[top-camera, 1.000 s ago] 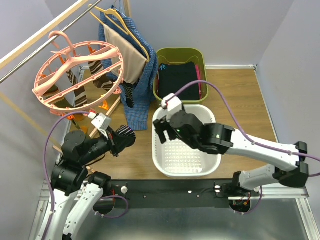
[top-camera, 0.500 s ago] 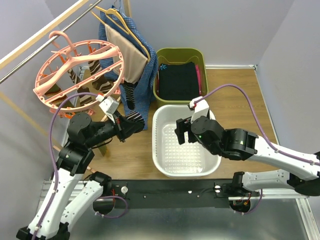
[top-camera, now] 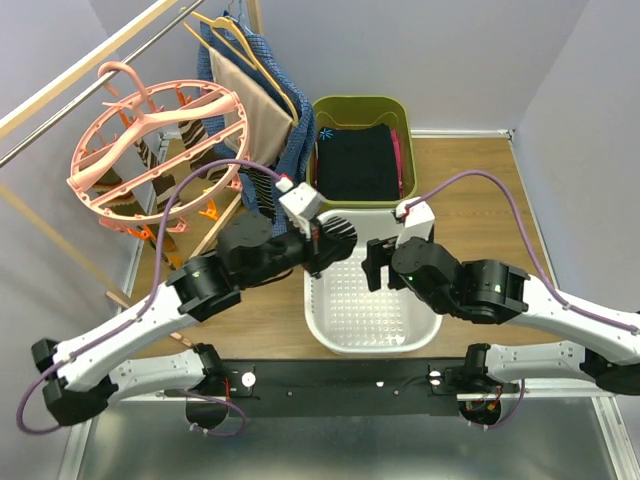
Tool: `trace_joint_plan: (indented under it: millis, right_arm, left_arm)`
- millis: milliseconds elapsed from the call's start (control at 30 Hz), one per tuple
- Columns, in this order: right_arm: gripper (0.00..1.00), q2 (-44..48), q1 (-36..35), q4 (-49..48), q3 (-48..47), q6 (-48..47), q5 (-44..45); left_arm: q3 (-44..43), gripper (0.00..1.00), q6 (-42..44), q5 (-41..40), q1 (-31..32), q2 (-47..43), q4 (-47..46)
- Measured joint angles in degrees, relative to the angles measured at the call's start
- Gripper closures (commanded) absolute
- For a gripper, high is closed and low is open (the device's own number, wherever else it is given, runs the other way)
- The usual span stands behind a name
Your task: Remove the socks clipped to the hanger
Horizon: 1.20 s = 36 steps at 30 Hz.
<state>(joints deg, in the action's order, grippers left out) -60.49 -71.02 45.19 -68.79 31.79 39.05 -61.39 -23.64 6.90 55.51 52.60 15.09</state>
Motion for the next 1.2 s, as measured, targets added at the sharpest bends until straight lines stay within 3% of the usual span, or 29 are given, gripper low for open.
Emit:
trace_joint_plan:
  millis: [133, 233, 533, 633, 667, 733, 767, 833, 867, 1200]
  right_arm:
    - [0.11, 1.6, 0.0, 5.8, -0.4, 6.2, 4.2]
    - [0.11, 2.8, 0.0, 11.4, -0.5, 11.9, 8.0]
    - [0.11, 10.3, 0.1, 20.3, -0.5, 19.7, 11.4]
    - [0.11, 12.0, 0.1, 21.4, -0.5, 20.2, 11.5]
    - [0.11, 12.2, 0.2, 21.4, -0.4, 20.2, 11.5]
    - [0.11, 12.5, 0.2, 21.4, 0.1, 20.2, 11.5]
    - [0.11, 12.6, 0.2, 21.4, 0.6, 20.1, 11.4]
    - [0.11, 12.7, 0.2, 21.4, 1.3, 19.9, 11.3]
    - [0.11, 12.8, 0.2, 21.3, 1.7, 19.8, 11.2]
    - [0.11, 14.0, 0.2, 17.5, 4.9, 17.2, 9.4]
  left_arm:
    - [-2.8, 1.00, 0.2, -15.9, 5.7, 6.9, -0.6]
    - [-4.0, 1.00, -0.2, -22.7, 7.3, 12.5, -0.9]
    - [-7.5, 1.00, -4.4, -25.7, 8.0, 33.0, 0.9]
    - [-8.5, 0.85, -5.4, -24.6, 8.0, 37.2, 1.2]
    - [-8.8, 0.63, -5.6, -24.0, 8.0, 38.2, 1.2]
    - [-9.4, 0.49, -6.3, -23.0, 8.1, 40.0, 1.4]
    - [-9.4, 0.35, -7.0, -22.5, 8.1, 40.8, 1.4]
    - [-9.5, 0.30, -7.5, -21.8, 8.1, 41.4, 1.7]
    - [-9.4, 0.23, -8.1, -21.4, 8.2, 41.4, 1.9]
    - [-8.6, 0.23, -9.0, -20.7, 9.0, 37.2, 2.3]
